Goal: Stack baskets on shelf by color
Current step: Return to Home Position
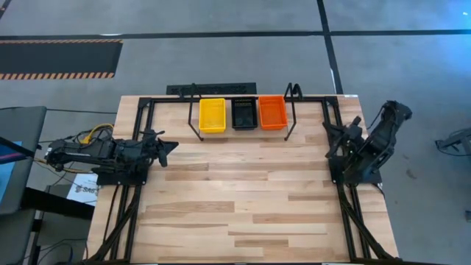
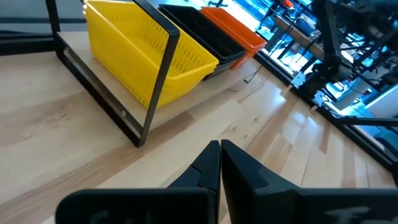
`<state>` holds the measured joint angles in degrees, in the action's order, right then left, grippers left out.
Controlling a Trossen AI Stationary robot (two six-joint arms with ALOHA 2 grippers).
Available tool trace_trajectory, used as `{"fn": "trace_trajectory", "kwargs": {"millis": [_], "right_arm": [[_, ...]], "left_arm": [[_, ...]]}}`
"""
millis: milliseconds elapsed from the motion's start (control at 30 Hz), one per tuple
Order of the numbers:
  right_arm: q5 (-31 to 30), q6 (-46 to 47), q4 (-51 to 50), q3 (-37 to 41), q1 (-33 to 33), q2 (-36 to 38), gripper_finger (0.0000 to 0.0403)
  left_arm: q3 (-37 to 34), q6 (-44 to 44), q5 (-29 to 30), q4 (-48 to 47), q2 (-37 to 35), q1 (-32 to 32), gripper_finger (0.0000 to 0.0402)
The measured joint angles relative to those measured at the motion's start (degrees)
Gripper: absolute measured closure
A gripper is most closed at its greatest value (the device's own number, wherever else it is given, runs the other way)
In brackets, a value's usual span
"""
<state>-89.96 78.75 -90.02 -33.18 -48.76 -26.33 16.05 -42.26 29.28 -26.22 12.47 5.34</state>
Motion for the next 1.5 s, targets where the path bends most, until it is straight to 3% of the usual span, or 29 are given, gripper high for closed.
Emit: {"fn": "trace_trajectory", "kwargs": {"millis": [167, 300, 433, 600, 767, 967, 1167, 1500], "right_arm": [[-0.1, -5.2, 2.0, -6.8, -7.6, 3.3, 0.0401], [0.1, -18.0, 7.0, -11.7, -22.0, 2.6, 0.0401], [6.1, -25.2, 7.7, -15.2, -34.9, 3.3, 0.0401], [0.1, -25.2, 1.1, -14.9, -32.3, 5.5, 0.0402], [0.0, -25.1, 0.3, -14.6, -31.2, 8.3, 0.0402], [0.0, -33.9, 0.3, -14.6, -25.6, 8.8, 0.0402], [0.0, -36.0, 0.2, -14.6, -13.7, 8.8, 0.0402], [0.0, -39.7, 0.9, -14.6, 13.8, 7.4, 0.0403]], "left_arm": [[0.0, -0.5, -0.1, -0.2, 0.0, 0.0, 0.0402], [0.0, -0.9, -0.1, -0.2, 0.0, 0.0, 0.0402], [0.0, -0.9, -0.1, -0.2, 0.0, 0.0, 0.0401], [0.0, -1.0, 0.7, 0.0, 0.1, 0.0, 0.0401], [0.0, -1.5, 0.9, 0.0, 0.2, 0.0, 0.0401], [0.0, -1.5, 3.1, 0.0, 0.2, 0.0, 0.0402], [0.0, -1.5, 5.3, 0.0, 0.2, 0.0, 0.0402], [0.0, -1.5, 6.2, -0.2, 0.2, 0.0, 0.0401]]}}
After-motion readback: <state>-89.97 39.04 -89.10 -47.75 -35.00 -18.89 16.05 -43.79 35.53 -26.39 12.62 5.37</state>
